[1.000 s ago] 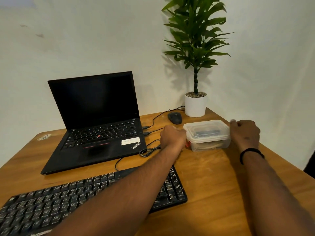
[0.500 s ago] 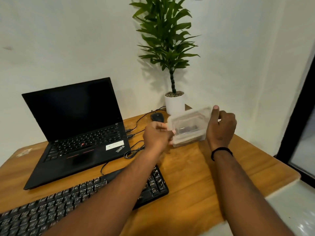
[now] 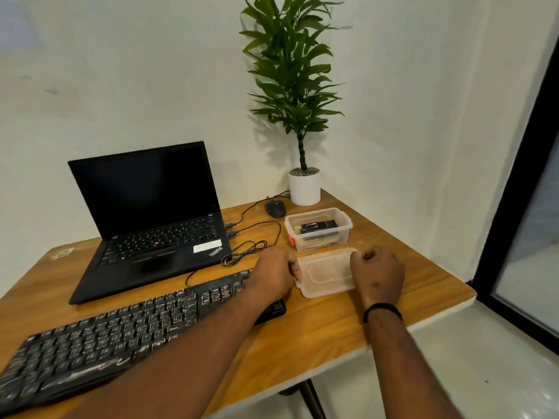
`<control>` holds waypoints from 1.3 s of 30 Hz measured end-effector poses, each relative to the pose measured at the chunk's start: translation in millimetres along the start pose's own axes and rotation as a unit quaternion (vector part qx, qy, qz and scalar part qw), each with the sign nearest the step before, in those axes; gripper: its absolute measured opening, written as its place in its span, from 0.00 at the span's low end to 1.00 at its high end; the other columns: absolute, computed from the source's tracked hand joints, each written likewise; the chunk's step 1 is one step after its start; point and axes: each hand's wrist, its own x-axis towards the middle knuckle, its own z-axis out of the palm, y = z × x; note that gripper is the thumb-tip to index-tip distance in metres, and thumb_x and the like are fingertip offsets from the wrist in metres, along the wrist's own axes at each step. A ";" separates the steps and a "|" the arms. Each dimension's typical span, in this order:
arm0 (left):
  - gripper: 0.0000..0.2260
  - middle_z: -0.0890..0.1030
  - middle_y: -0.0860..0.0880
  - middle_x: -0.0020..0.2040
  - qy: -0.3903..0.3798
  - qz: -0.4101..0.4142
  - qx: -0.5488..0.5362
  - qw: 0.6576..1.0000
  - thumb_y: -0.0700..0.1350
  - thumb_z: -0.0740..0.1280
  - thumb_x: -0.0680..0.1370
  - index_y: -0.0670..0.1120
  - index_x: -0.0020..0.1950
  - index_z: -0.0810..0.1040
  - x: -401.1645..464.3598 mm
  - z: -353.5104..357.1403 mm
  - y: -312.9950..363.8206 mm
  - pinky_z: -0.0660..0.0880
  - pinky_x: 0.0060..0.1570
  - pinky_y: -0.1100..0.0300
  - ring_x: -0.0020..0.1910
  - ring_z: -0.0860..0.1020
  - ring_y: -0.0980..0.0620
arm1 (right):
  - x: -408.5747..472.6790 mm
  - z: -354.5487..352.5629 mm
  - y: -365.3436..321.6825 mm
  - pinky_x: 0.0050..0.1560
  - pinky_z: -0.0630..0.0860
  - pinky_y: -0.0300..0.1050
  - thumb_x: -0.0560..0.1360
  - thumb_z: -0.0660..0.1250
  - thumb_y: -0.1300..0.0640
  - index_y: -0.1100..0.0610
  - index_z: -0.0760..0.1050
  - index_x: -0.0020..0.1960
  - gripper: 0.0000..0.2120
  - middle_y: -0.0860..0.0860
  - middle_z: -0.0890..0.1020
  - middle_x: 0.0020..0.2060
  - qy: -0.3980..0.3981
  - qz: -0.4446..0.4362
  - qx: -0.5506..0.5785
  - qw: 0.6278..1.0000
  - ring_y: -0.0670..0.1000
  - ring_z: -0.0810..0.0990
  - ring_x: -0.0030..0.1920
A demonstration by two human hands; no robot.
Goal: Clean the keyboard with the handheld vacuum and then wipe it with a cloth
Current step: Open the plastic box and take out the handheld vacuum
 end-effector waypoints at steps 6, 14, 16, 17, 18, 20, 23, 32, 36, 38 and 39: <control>0.13 0.84 0.52 0.47 0.057 0.017 -0.008 0.998 0.30 0.69 0.73 0.48 0.46 0.85 11.3 -4.9 8.5 0.78 0.45 0.64 0.46 0.80 0.56 | 3.0 5.8 -17.2 0.51 0.74 0.49 0.75 0.66 0.49 0.56 0.83 0.48 0.13 0.53 0.84 0.44 0.014 -0.119 -0.155 0.981 0.55 0.77 0.47; 0.11 0.84 0.42 0.56 0.097 0.022 0.016 0.995 0.41 0.69 0.78 0.41 0.58 0.84 57.6 -9.0 20.8 0.78 0.54 0.49 0.55 0.80 0.44 | 71.5 28.3 -91.7 0.59 0.74 0.44 0.71 0.69 0.67 0.60 0.83 0.56 0.14 0.55 0.82 0.56 -0.242 -0.192 -0.063 0.949 0.56 0.79 0.57; 0.11 0.84 0.41 0.56 0.087 0.015 0.040 0.995 0.40 0.68 0.77 0.41 0.58 0.85 66.8 -5.6 15.3 0.79 0.53 0.50 0.55 0.81 0.43 | 88.0 43.7 -96.7 0.61 0.77 0.46 0.72 0.70 0.66 0.60 0.83 0.56 0.13 0.56 0.82 0.57 -0.311 -0.179 -0.130 0.924 0.55 0.80 0.57; 0.11 0.84 0.41 0.56 0.087 0.012 0.045 0.995 0.40 0.67 0.77 0.41 0.57 0.85 70.3 -3.8 12.1 0.79 0.52 0.52 0.54 0.81 0.44 | 95.0 52.1 -95.8 0.61 0.77 0.48 0.73 0.70 0.64 0.60 0.83 0.57 0.12 0.56 0.82 0.56 -0.333 -0.168 -0.163 0.913 0.56 0.80 0.57; 0.11 0.85 0.42 0.55 0.089 0.011 0.047 0.995 0.40 0.67 0.77 0.42 0.56 0.86 73.8 -2.1 8.9 0.80 0.51 0.53 0.53 0.82 0.45 | 101.6 59.3 -94.4 0.61 0.78 0.49 0.74 0.70 0.62 0.60 0.82 0.57 0.12 0.56 0.83 0.55 -0.347 -0.159 -0.186 0.905 0.56 0.80 0.56; 0.11 0.86 0.44 0.52 0.098 0.015 0.051 0.994 0.40 0.66 0.78 0.43 0.54 0.87 76.4 -0.2 4.7 0.81 0.50 0.54 0.50 0.82 0.47 | 112.2 70.5 -94.3 0.60 0.79 0.51 0.73 0.71 0.61 0.60 0.81 0.58 0.14 0.56 0.83 0.54 -0.371 -0.145 -0.217 0.891 0.56 0.80 0.55; 0.10 0.86 0.44 0.48 0.097 0.015 0.052 0.994 0.40 0.66 0.77 0.44 0.50 0.88 79.9 1.3 -0.3 0.81 0.48 0.54 0.46 0.82 0.47 | 119.6 84.6 -102.1 0.61 0.78 0.52 0.71 0.72 0.64 0.60 0.78 0.62 0.19 0.57 0.81 0.57 -0.412 -0.160 -0.280 0.852 0.57 0.80 0.57; 0.09 0.85 0.49 0.53 0.146 0.018 -0.073 0.986 0.42 0.68 0.78 0.46 0.55 0.86 73.6 -29.5 -5.4 0.76 0.45 0.62 0.49 0.80 0.53 | 115.8 69.1 -126.1 0.48 0.73 0.43 0.68 0.78 0.59 0.57 0.80 0.59 0.20 0.57 0.81 0.55 -0.359 -0.259 -0.278 0.853 0.57 0.79 0.54; 0.07 0.82 0.56 0.42 0.246 -0.025 -0.231 0.941 0.44 0.69 0.80 0.48 0.44 0.84 43.9 -62.3 -4.5 0.70 0.39 0.70 0.41 0.78 0.60 | 79.6 43.2 -160.2 0.45 0.72 0.43 0.70 0.75 0.58 0.59 0.81 0.55 0.14 0.57 0.82 0.48 -0.308 -0.326 -0.130 0.884 0.56 0.79 0.49; 0.11 0.84 0.50 0.40 0.261 -0.064 -0.313 0.911 0.46 0.68 0.81 0.48 0.40 0.83 26.4 -80.3 -9.9 0.74 0.40 0.59 0.39 0.80 0.54 | 48.1 32.6 -177.2 0.46 0.77 0.48 0.70 0.74 0.57 0.59 0.82 0.53 0.13 0.56 0.83 0.45 -0.300 -0.353 -0.047 0.885 0.56 0.80 0.47; 0.11 0.85 0.46 0.42 0.261 -0.079 -0.359 0.893 0.46 0.67 0.82 0.46 0.42 0.84 17.6 -89.3 -11.9 0.75 0.41 0.55 0.39 0.80 0.51 | 31.5 27.5 -183.5 0.47 0.79 0.49 0.70 0.75 0.56 0.59 0.82 0.54 0.13 0.55 0.83 0.44 -0.297 -0.360 -0.008 0.884 0.56 0.81 0.47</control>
